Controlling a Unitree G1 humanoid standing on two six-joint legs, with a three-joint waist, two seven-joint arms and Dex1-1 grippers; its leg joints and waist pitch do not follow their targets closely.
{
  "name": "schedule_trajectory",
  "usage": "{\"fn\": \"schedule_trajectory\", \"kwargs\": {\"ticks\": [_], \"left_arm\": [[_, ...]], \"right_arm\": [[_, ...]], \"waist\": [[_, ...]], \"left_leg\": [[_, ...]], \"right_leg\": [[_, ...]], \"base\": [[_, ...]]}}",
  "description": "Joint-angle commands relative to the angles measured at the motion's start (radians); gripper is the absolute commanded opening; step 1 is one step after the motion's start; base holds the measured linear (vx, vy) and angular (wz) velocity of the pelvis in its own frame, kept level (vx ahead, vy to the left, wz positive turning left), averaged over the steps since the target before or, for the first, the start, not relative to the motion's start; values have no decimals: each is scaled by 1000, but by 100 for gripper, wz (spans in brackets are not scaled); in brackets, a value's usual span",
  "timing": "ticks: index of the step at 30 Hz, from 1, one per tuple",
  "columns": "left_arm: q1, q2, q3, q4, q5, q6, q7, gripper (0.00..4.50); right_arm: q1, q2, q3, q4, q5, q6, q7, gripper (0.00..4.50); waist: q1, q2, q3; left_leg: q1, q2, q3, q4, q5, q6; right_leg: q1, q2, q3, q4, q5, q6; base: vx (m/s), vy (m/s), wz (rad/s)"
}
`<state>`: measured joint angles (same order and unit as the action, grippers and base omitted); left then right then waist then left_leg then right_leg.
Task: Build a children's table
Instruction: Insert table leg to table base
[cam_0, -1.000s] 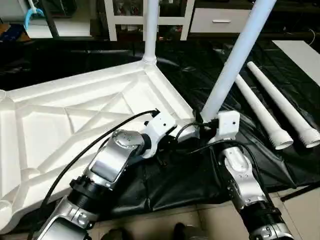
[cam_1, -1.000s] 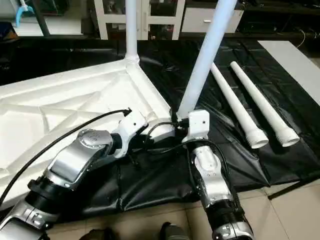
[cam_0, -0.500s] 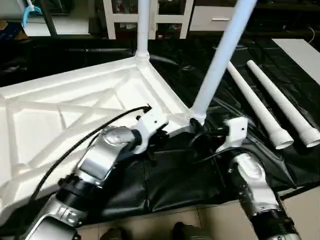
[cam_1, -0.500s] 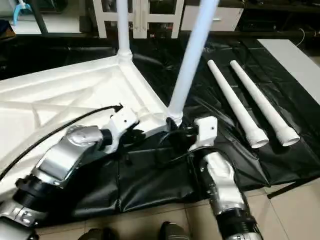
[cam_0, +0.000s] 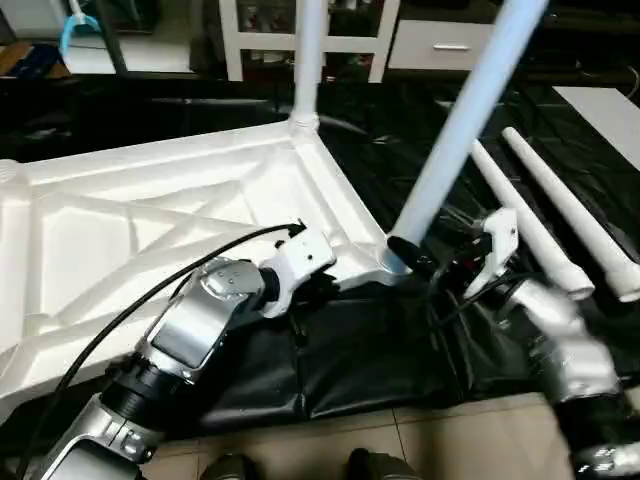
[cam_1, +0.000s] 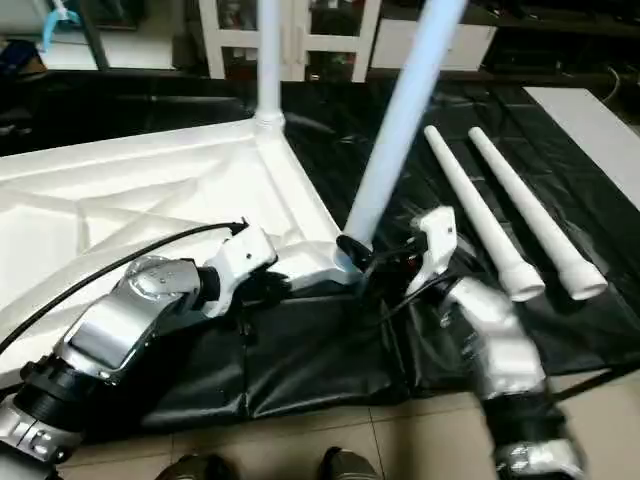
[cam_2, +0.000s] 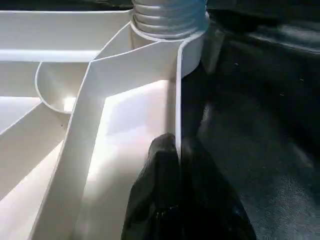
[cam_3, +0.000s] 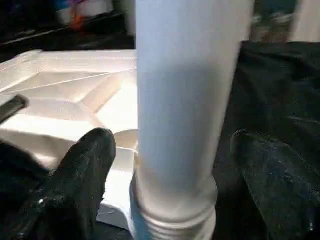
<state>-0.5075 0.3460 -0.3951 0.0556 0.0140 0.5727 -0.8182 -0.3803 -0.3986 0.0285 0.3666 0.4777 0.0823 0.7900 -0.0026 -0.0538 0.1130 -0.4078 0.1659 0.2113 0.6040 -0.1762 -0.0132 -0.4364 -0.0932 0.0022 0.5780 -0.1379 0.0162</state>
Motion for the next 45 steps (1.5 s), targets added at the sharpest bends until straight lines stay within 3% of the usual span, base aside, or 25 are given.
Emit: {"fn": "schedule_trajectory", "kwargs": {"ticks": [1, 3, 4, 6, 7, 9, 17, 22, 30, 38, 45], "left_arm": [[6, -9, -13, -43, -16, -21, -16, 0], [7, -6, -14, -46, -17, -21, -18, 0], [9, -3, -15, -49, -17, -20, -21, 0], [17, 11, -27, -61, -19, -20, -39, 0], [19, 13, -30, -63, -19, -19, -44, 0], [23, 19, -35, -69, -20, -17, -53, 0], [24, 34, -49, -70, -14, -23, -71, 0], [21, 39, -46, -63, -9, -26, -70, 0], [13, 43, -44, -46, -4, -37, -78, 0], [6, 43, -45, -38, -2, -42, -80, 0], [9, 46, -39, -42, -6, -58, -87, 0]], "right_arm": [[-9, -15, 0, 8, 18, 30, 33, 407], [-23, -27, 3, 11, 18, 51, 53, 407], [-28, -29, 1, 13, 21, 59, 59, 407], [-47, -34, -7, 24, 35, 85, 87, 407], [-52, -35, -10, 25, 40, 99, 102, 407], [-60, -40, -10, 29, 41, 111, 121, 380], [-100, -80, -15, 46, 55, 185, 229, 317], [-99, -97, -21, 35, 61, 202, 246, 280], [-77, -115, -29, 11, 59, 241, 288, 201], [-72, -117, -22, 6, 65, 259, 311, 194], [-90, -69, -103, 21, 134, 319, 249, 193]], "waist": [[0, -24, -87], [5, -19, -88], [4, -29, -89], [8, -23, -90], [7, -29, -90], [9, -24, -89], [12, -27, -89], [13, -31, -89], [17, -25, -90], [20, -27, -91], [20, -29, -89]], "left_leg": [[30, 53, -18, -67, -139, 115], [32, 54, -19, -67, -129, 118], [31, 53, -18, -65, -122, 121], [32, 54, -18, -64, -113, 124], [31, 55, -17, -64, -108, 126], [33, 56, -16, -64, -104, 125], [37, 58, -14, -63, -113, 105], [37, 58, -13, -63, -120, 98], [36, 58, -14, -62, -120, 94], [37, 58, -14, -62, -125, 88], [35, 57, -14, -61, -123, 91]], "right_leg": [[45, -31, 11, -47, -215, -238], [45, -32, 11, -45, -209, -240], [46, -31, 10, -44, -204, -240], [46, -33, 10, -42, -199, -245], [47, -33, 8, -42, -196, -248], [45, -34, 7, -41, -196, -250], [45, -33, 4, -40, -207, -249], [44, -34, 5, -42, -220, -246], [45, -35, 4, -40, -216, -247], [44, -34, 4, -40, -224, -245], [44, -33, 4, -40, -228, -244]], "base": [[0, 0, 0], [0, 0, 0], [0, 0, 0], [0, 0, 0], [0, 0, 0], [0, 0, 0], [0, 0, 0], [0, 0, 0], [0, 0, 0], [0, 0, 0], [0, 0, 0]]}}
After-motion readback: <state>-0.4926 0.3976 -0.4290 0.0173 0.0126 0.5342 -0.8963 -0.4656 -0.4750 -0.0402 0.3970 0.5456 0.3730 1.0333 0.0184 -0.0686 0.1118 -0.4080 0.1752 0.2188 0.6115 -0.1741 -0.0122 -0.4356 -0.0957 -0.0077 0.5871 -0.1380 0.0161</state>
